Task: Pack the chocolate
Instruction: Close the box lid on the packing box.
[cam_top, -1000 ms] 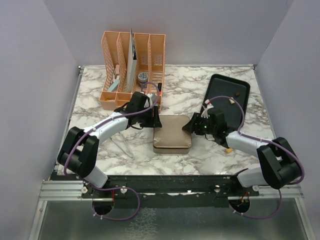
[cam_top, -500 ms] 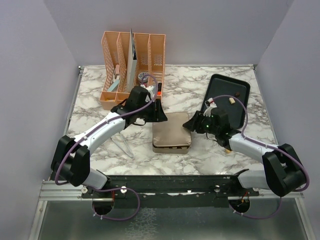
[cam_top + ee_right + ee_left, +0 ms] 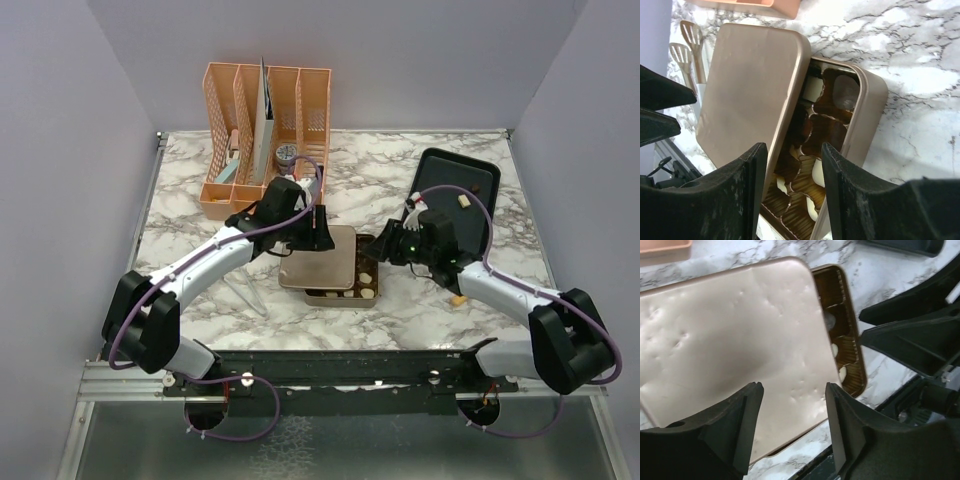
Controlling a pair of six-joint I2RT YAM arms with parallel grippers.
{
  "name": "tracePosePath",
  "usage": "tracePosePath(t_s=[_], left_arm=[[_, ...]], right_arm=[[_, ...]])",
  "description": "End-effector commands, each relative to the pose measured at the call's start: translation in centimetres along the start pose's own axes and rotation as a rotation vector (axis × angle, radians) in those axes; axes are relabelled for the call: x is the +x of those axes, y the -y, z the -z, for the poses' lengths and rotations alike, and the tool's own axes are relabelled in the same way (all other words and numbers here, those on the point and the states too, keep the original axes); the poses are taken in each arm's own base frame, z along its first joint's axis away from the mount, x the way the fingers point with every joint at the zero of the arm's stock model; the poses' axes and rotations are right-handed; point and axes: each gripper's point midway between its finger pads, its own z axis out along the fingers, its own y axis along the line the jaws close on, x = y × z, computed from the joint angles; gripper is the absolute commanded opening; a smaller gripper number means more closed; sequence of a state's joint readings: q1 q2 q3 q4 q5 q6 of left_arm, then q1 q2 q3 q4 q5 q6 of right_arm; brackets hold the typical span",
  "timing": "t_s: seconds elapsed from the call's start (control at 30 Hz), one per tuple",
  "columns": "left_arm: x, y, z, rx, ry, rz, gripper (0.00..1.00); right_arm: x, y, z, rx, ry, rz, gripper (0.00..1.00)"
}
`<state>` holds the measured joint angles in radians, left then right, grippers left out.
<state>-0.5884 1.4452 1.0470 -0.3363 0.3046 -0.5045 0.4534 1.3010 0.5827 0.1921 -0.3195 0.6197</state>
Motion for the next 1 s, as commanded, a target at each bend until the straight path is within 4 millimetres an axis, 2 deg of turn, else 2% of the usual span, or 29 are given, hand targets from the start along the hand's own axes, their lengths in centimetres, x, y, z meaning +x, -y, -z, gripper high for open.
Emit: tracePosePath(t_s=[0.0, 0.27, 0.37, 0.53, 0.7, 0.97], left_arm=[[0.4, -2.9, 1.4, -0.145, 0.003, -0.045, 0.64], [0.4, -7.1, 3.2, -0.249, 0.022, -0.021, 0.67], [0.3, -7.9, 3.5, -0.238, 0.031, -0.007, 0.67], [0.8, -9.5, 2.5, -0.214, 0.009, 0.044, 0.63], [1.3, -10.2, 1.6, -0.191, -0.014, 0.075, 0.61], [2.7, -10.8, -0.1, -0.158, -0.070, 0.107, 0.58]], right_arm=[[-0.6, 0.2, 1.0, 0.053, 0.007, 0.023, 0.52], [0.1, -1.4, 0.6, 0.018, -0.010, -0.048, 0.50], [0.4, -1.3, 0.1, 0.041, -0.008, -0.083, 0.49], [0.9, -1.5, -1.5, 0.049, -0.025, -0.108, 0.48], [1.8, -1.7, -3.0, 0.049, -0.061, -0.109, 0.44], [2.0, -1.7, -3.4, 0.053, -0.067, -0.098, 0.34]])
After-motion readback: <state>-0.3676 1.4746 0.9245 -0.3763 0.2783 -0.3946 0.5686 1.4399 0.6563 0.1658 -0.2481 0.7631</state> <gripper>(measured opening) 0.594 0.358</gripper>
